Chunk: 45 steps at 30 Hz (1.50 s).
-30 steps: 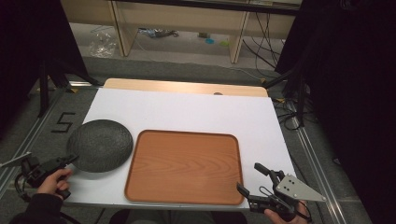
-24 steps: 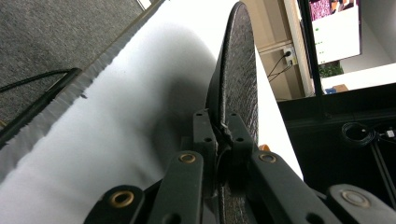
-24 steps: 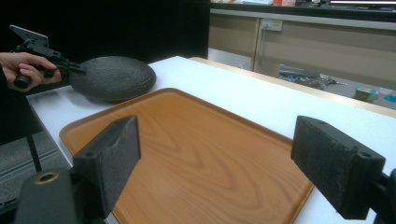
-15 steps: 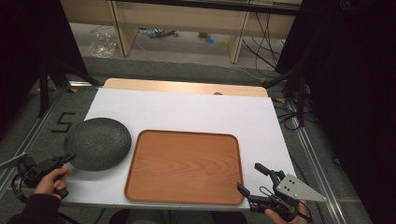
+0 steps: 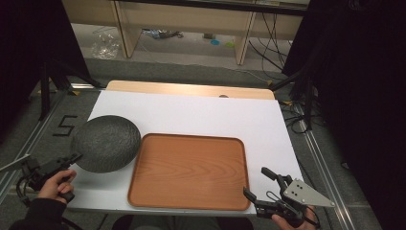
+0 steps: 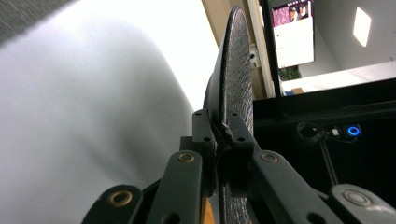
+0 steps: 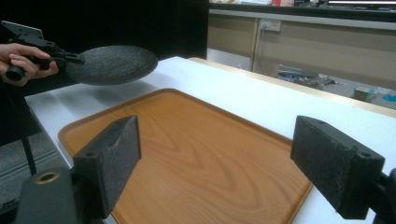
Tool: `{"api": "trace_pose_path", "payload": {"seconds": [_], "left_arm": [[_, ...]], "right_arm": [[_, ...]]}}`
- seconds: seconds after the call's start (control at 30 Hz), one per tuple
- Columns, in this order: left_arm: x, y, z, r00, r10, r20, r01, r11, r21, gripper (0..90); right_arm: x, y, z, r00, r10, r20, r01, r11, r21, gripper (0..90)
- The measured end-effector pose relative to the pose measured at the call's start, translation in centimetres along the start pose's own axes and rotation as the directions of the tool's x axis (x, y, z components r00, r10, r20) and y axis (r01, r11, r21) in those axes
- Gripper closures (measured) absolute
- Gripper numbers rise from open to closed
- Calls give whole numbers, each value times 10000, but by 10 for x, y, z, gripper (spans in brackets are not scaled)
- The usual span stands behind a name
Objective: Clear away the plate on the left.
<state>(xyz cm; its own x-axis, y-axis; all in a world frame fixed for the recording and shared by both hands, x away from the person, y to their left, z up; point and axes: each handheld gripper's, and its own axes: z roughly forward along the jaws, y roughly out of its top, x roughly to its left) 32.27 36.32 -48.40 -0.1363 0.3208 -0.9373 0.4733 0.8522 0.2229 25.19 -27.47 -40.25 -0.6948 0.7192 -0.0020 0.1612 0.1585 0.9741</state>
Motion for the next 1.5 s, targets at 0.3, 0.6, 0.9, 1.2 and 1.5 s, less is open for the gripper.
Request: {"api": "trace_pose_path", "payload": {"seconds": [0.3,0.6,0.9,1.2,1.5], "left_arm": [[-7,-13,5,9994,-144,327,126,9983,561,855],[-18,-32,20,9975,88,705,-200,9871,1590,849],[-34,-57,38,9939,230,1080,-482,9703,2369,842],[-41,-81,53,9913,573,1182,-928,9427,3205,835],[-52,-108,73,9892,827,1210,-1241,9115,3920,830]], "right_arm": [[0,1,-1,10000,-2,-64,3,9999,153,170],[0,1,-1,10000,-5,-69,7,9998,184,169],[0,1,-2,10000,31,-67,-30,9998,176,168],[0,0,1,9999,80,-63,-80,9999,-77,167],[0,0,0,10000,63,37,-63,10000,36,166]]}}
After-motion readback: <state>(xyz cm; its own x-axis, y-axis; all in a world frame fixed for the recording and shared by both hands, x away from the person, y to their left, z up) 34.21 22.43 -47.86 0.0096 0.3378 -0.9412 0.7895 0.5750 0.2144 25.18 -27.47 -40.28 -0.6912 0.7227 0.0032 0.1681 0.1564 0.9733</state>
